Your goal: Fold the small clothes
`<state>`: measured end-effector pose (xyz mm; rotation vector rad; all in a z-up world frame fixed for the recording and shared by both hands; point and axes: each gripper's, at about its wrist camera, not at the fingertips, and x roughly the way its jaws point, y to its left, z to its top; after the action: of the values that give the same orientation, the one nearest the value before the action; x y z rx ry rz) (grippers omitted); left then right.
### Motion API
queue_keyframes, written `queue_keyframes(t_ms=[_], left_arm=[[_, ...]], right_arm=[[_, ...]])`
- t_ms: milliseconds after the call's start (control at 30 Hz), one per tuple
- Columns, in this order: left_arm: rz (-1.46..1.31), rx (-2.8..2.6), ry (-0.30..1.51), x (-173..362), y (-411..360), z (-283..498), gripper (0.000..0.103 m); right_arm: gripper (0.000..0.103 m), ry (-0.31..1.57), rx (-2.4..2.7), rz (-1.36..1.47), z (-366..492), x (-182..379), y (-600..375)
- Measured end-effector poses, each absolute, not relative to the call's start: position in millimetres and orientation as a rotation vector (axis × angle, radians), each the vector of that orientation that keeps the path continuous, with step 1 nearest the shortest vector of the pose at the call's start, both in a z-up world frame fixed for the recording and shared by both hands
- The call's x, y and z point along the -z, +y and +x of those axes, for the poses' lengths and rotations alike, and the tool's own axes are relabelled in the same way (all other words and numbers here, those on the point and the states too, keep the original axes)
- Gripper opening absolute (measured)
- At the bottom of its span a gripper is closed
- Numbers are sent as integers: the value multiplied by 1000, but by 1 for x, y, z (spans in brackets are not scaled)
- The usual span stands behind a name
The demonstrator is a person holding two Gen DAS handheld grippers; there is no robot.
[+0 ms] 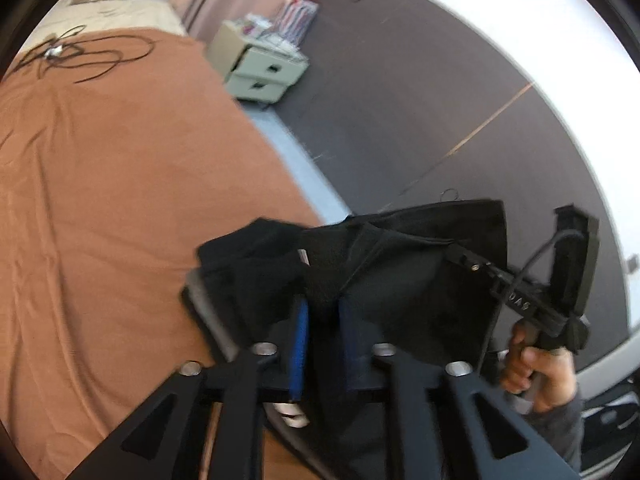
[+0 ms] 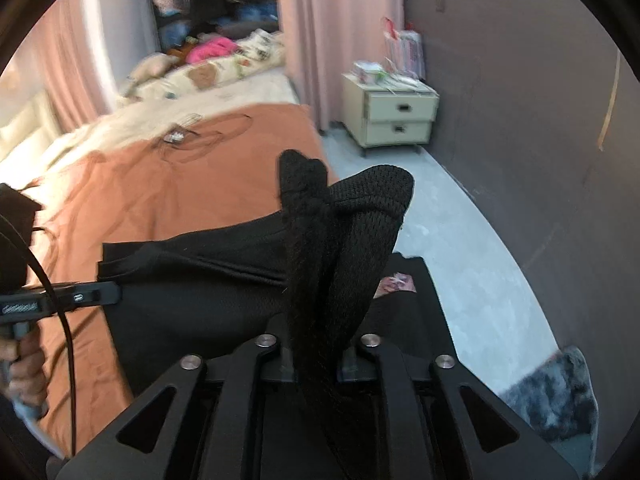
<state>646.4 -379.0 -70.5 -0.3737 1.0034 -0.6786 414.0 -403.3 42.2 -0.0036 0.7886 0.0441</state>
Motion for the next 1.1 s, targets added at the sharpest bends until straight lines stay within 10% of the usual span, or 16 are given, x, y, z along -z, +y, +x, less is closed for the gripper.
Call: queue_keyframes(t_ms=[100, 867, 1100], left_arm=[[-378, 637, 1008, 80, -371, 649, 47], [-288, 509, 1000, 53, -306, 574, 56], [-259, 493, 972, 23, -289, 534, 74]], right_arm=[[53, 825, 60, -4, 426, -40, -407], [54, 819, 79, 115, 282, -82, -453], [62, 810, 54, 95, 249, -100, -443]])
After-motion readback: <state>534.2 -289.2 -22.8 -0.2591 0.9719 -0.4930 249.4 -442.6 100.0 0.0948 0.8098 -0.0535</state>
